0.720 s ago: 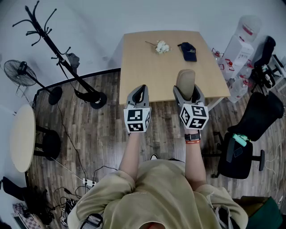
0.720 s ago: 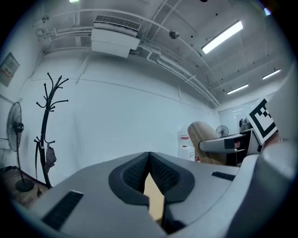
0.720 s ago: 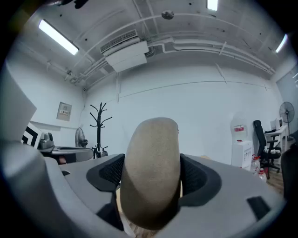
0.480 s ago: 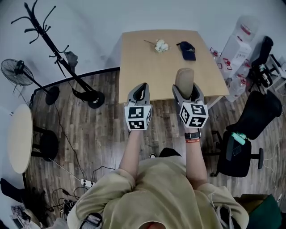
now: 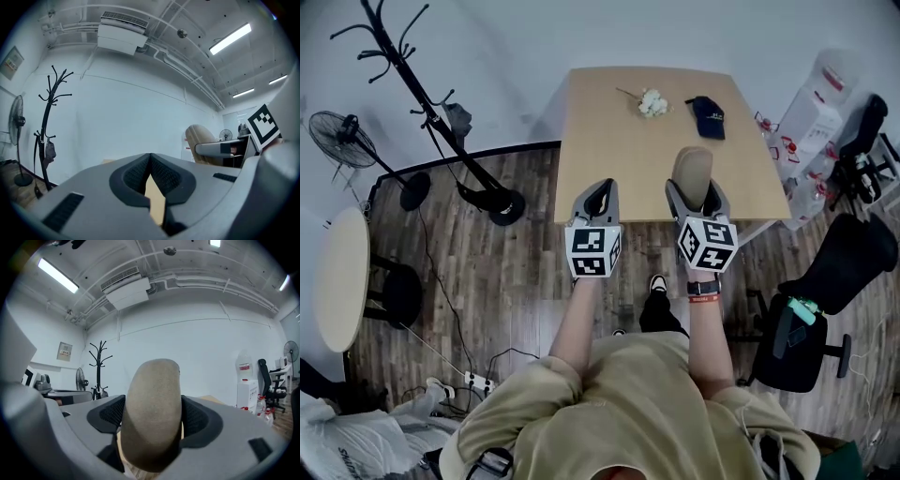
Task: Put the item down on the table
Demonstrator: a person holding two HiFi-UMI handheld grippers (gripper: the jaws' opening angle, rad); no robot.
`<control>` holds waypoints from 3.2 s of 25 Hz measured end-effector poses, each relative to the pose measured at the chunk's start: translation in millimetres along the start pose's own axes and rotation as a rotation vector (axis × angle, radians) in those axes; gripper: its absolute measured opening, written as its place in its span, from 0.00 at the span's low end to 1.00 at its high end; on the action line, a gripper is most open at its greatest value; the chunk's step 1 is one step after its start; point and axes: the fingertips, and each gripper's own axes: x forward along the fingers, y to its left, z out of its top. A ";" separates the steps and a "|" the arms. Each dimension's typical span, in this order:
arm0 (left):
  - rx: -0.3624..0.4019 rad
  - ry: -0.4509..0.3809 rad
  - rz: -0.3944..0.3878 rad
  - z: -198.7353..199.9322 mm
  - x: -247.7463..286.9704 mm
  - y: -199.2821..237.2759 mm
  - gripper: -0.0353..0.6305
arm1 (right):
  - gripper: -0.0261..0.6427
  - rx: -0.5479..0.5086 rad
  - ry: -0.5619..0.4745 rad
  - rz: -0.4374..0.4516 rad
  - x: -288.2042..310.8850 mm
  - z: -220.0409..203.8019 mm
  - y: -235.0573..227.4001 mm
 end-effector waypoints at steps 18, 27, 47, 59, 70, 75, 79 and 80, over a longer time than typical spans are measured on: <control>0.003 0.010 0.091 12.7 228.1 7.9 0.09 | 0.60 0.081 0.035 0.134 194.1 23.1 -138.2; 0.022 0.022 0.111 3.2 320.3 -3.5 0.09 | 0.60 0.105 0.106 0.158 261.5 10.3 -195.6; 0.000 0.083 0.110 -58.7 426.6 18.0 0.09 | 0.60 0.090 0.238 0.230 365.6 -50.9 -227.5; -0.033 0.163 0.102 -91.8 472.0 60.2 0.09 | 0.60 0.074 0.352 0.261 431.3 -89.3 -229.1; -0.058 0.234 0.100 -132.3 474.2 85.6 0.09 | 0.60 0.030 0.503 0.329 454.0 -157.8 -209.6; -0.071 0.256 0.102 -147.1 475.5 92.8 0.09 | 0.60 -0.046 0.570 0.426 462.1 -186.0 -194.0; -0.079 0.275 0.100 -158.6 475.0 96.3 0.09 | 0.60 -0.156 0.624 0.531 464.6 -206.3 -180.6; -0.080 0.280 0.099 -161.5 474.8 97.1 0.09 | 0.60 -0.189 0.640 0.556 465.2 -211.8 -177.9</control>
